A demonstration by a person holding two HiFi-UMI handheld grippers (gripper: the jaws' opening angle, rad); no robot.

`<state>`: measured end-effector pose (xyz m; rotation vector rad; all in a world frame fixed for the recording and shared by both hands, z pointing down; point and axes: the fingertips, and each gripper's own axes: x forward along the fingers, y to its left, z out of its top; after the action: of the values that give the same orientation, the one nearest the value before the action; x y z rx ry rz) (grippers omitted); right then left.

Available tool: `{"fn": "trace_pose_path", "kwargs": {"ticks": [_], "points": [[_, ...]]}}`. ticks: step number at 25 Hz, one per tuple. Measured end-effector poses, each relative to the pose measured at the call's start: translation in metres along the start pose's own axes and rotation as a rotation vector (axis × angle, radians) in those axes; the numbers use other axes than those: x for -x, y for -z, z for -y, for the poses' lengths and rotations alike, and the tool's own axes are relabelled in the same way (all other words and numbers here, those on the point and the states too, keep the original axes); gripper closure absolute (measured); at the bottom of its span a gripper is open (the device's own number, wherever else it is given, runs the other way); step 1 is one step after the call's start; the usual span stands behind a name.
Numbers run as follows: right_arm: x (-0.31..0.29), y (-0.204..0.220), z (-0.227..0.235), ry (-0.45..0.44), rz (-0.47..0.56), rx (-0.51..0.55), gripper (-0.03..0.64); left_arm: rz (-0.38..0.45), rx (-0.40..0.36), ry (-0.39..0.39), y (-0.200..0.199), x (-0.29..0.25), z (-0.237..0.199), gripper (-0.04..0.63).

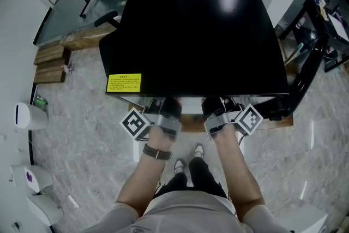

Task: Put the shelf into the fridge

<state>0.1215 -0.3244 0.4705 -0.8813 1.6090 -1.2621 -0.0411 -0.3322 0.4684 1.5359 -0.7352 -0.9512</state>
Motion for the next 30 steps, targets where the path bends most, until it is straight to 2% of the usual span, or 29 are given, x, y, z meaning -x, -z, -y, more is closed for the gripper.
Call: {"fn": "trace_pose_path", "kwargs": {"ticks": [11,17,21,26,30], "points": [[0.001,0.0,-0.001,-0.037,0.002,0.032,0.569,0.004,-0.013,0.04,0.002,0.001,0.003,0.568],[0.022,0.003,-0.002,-0.026,0.032,0.021,0.568,-0.013,0.009,0.027,0.013,0.017,0.002,0.566],[0.037,0.012,0.001,0.017,0.045,0.004,0.569,-0.021,0.042,0.004,0.023,0.033,-0.001,0.566],[0.066,0.03,0.003,0.075,0.03,0.011,0.571,-0.074,0.05,-0.019,0.048,0.056,0.002,0.568],[0.083,0.044,-0.012,0.071,0.007,0.018,0.585,-0.132,0.028,-0.021,0.068,0.07,0.012,0.586]]}}
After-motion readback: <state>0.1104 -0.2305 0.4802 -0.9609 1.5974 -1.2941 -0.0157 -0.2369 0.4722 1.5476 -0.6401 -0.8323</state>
